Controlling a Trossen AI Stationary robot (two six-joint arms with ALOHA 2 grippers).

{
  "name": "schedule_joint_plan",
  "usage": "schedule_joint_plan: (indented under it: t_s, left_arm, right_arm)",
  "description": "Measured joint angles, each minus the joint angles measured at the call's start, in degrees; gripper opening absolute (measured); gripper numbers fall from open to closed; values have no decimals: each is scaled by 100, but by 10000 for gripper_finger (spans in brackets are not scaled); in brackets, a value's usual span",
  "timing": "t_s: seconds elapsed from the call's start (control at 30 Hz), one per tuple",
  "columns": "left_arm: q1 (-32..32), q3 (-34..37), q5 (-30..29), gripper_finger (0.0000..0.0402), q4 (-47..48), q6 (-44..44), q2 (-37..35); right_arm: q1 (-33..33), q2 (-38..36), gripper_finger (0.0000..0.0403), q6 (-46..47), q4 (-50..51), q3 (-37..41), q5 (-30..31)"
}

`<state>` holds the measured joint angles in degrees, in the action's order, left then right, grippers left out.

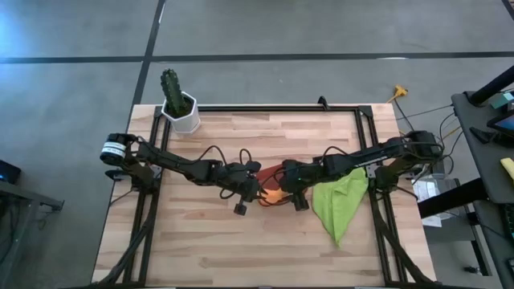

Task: Roll microfiber towels into tight, uniform cylinder then place into a basket
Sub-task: Put the orange microfiber cloth into the orange bin

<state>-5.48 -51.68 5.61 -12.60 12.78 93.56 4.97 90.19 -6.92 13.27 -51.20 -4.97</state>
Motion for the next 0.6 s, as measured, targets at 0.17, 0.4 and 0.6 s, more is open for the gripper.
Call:
schedule_joint_plan:
  t_s: [0.17,0.4,0.6]
  left_arm:
    - [0,15,-1,52,21,4,-120]
    - [10,57,-5,52,59,126,-273]
    - [11,77,-172,52,118,149,-306]
  right_arm:
    - [13,-308,228,388,545,0,-90]
    - [-1,-766,222,183,1127,0,443]
    - [-5,-1193,195,-505,1373,0,1504]
